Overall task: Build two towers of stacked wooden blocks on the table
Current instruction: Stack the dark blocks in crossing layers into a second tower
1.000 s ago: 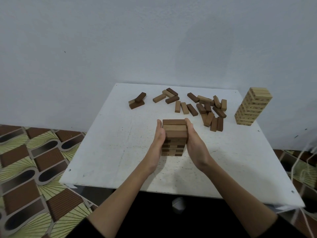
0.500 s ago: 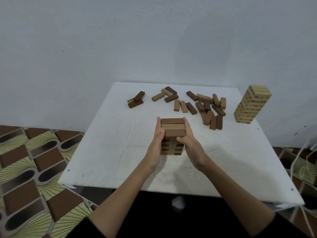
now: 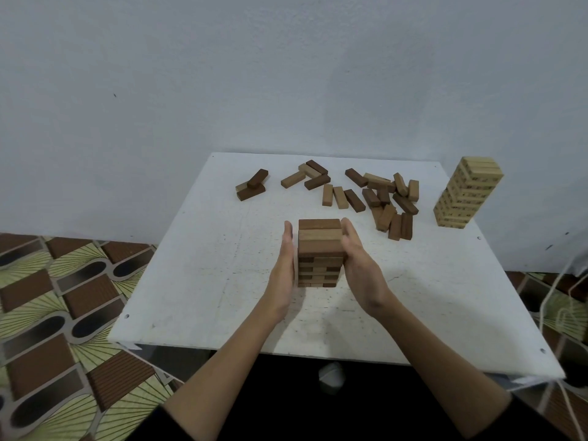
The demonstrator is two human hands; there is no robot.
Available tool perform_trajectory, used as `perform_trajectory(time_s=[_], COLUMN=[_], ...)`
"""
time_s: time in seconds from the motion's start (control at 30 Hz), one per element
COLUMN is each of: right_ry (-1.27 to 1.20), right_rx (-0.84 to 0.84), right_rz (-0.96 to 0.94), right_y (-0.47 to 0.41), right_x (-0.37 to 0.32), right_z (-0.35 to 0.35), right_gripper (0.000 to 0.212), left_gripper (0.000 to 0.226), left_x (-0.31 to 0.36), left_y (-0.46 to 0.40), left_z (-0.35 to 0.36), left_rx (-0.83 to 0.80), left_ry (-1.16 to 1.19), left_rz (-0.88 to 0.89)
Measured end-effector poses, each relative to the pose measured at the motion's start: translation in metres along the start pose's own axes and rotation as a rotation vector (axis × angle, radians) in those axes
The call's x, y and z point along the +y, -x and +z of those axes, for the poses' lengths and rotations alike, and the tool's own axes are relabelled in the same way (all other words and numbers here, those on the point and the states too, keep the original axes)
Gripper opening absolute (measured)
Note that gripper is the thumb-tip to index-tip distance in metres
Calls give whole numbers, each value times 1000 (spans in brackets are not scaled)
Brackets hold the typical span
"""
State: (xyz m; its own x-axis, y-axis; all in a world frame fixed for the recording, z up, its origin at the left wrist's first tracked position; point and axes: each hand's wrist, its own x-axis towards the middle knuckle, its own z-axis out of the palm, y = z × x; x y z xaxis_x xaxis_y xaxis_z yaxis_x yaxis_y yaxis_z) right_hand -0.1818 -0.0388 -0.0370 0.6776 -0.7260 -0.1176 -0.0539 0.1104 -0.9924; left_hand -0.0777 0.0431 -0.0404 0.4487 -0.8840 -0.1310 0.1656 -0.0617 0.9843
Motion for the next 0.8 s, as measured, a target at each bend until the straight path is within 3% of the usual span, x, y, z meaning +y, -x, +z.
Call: perform_trajectory(time_s=[0.1, 0.17, 0.2, 0.3, 0.37, 0.6, 0.7, 0.8], right_ry=[8, 29, 21, -18, -31, -17, 20, 5], right_rx=[62, 72, 77, 72, 57, 31, 42, 72], right_rz=[80, 130, 134, 91, 98, 104, 85, 76], right_y=[-3, -3, -2, -2, -1, -4, -4, -4], right_x=[6, 11, 13, 18, 19, 20, 19, 18], right_z=[0, 1, 1, -1, 0, 6, 5, 3], right_gripper=[95, 106, 100, 66, 58, 57, 57, 71], left_gripper=[80, 90, 92, 87, 78, 62, 72, 78], left_x=[-7, -13, -15, -20, -20, -16, -16, -10], left_y=[-2, -3, -3, -3, -3, 0, 1, 2], left_z=[-6, -8, -8, -6, -4, 0, -1, -2], left_rx=[4, -4, -31, -55, -63, -50, -37, -5], left_ry=[13, 24, 27, 8, 11, -18, -30, 16], left_rz=[-58, -78, -77, -66, -58, -68, -53, -75])
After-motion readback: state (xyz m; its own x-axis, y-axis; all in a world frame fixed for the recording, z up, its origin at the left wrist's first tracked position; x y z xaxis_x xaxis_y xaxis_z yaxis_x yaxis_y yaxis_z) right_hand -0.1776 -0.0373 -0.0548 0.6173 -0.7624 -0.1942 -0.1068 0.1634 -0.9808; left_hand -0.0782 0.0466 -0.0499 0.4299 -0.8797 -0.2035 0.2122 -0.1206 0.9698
